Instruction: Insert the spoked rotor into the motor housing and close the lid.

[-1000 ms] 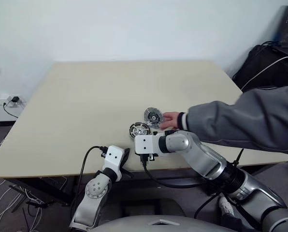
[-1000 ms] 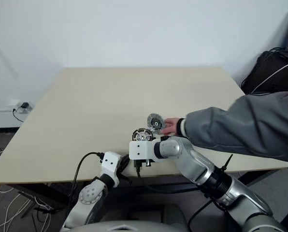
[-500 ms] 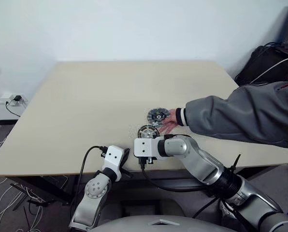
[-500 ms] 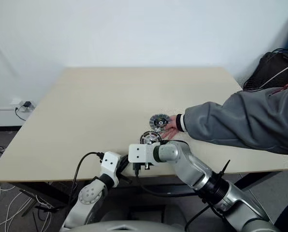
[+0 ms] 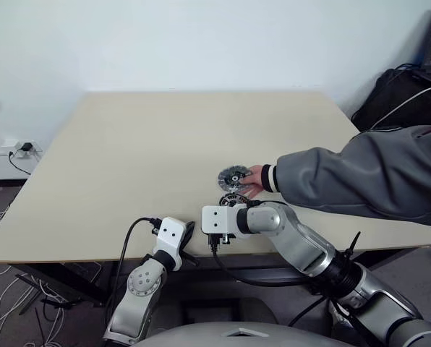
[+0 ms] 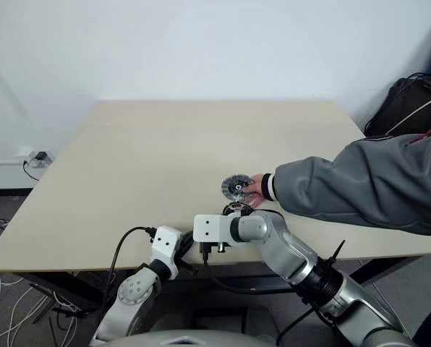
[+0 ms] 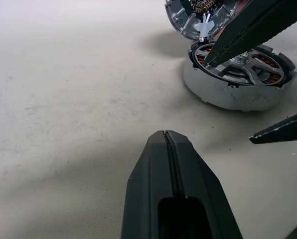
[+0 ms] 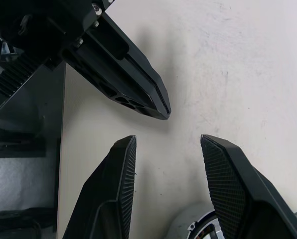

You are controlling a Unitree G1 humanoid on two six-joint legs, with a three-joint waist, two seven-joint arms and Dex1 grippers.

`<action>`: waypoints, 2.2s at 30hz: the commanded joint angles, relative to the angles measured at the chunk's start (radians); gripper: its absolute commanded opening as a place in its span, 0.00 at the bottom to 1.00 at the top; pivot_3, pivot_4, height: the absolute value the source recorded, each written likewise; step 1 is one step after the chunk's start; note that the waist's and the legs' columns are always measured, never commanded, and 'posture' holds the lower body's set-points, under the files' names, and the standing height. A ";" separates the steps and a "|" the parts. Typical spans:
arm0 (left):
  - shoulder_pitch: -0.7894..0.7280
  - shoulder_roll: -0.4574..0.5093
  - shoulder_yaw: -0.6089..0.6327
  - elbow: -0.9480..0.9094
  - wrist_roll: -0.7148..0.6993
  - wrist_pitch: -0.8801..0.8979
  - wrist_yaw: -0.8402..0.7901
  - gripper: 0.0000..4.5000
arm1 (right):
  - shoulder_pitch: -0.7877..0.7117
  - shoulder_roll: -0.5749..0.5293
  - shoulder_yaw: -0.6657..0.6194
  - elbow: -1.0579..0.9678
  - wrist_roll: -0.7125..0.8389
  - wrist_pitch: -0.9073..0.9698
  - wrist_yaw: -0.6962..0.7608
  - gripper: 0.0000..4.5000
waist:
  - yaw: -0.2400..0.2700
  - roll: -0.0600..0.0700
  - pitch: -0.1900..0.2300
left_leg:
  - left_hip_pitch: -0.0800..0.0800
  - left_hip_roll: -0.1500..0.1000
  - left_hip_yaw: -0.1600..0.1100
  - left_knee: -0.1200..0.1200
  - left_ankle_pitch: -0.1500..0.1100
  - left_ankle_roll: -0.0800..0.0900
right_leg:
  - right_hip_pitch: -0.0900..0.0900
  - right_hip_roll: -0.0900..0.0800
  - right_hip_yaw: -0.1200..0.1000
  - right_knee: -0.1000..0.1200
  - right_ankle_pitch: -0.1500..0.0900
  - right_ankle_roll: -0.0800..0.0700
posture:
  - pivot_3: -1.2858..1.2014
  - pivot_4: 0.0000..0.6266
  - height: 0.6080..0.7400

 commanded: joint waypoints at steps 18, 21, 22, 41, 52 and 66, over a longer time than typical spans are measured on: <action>-0.015 -0.006 -0.004 -0.019 -0.012 -0.009 -0.001 0.00 | -0.024 -0.007 -0.038 0.011 -0.029 -0.022 0.026 0.49 | 0.001 0.000 0.000 | 0.001 -0.004 0.000 0.000 0.000 0.000 | 0.001 0.000 0.000 0.000 0.000 0.000 | 0.52 0.00 1.00; -0.016 -0.005 -0.002 -0.019 -0.012 -0.009 -0.001 0.00 | -0.025 -0.005 -0.037 0.015 -0.030 -0.022 0.026 0.49 | 0.002 0.000 0.000 | 0.001 -0.004 0.000 0.000 0.000 0.000 | 0.001 0.000 0.000 0.000 0.000 0.000 | 0.52 0.00 1.00; -0.015 -0.005 -0.002 -0.019 -0.013 -0.009 -0.001 0.00 | -0.026 -0.004 -0.037 0.015 -0.030 -0.022 0.026 0.49 | 0.002 0.000 0.000 | 0.001 -0.004 -0.001 0.001 0.000 0.000 | 0.001 0.000 0.000 0.000 0.000 0.000 | 0.52 0.00 1.00; -0.012 -0.009 0.003 -0.019 -0.012 -0.010 0.008 0.00 | -0.117 -0.117 -0.026 0.143 -0.153 -0.083 0.143 0.49 | 0.003 0.000 0.000 | 0.010 0.000 -0.001 0.002 0.000 0.001 | 0.011 0.000 0.000 0.000 0.000 0.000 | 0.52 0.00 1.00; -0.011 -0.010 0.001 -0.019 -0.015 -0.012 0.015 0.00 | -0.104 -0.151 -0.049 0.199 -0.169 -0.127 0.178 0.49 | 0.003 0.000 0.000 | 0.010 0.000 0.000 0.002 0.000 0.001 | 0.011 0.000 0.000 0.000 0.000 0.000 | 0.52 0.00 1.00; -0.011 -0.014 0.002 -0.015 -0.017 -0.016 0.021 0.00 | -0.089 -0.148 -0.028 0.250 -0.191 -0.161 0.217 0.49 | 0.003 0.000 0.000 | 0.010 0.000 0.000 0.002 -0.001 0.001 | 0.011 0.000 0.000 0.000 0.000 0.000 | 0.52 0.00 1.00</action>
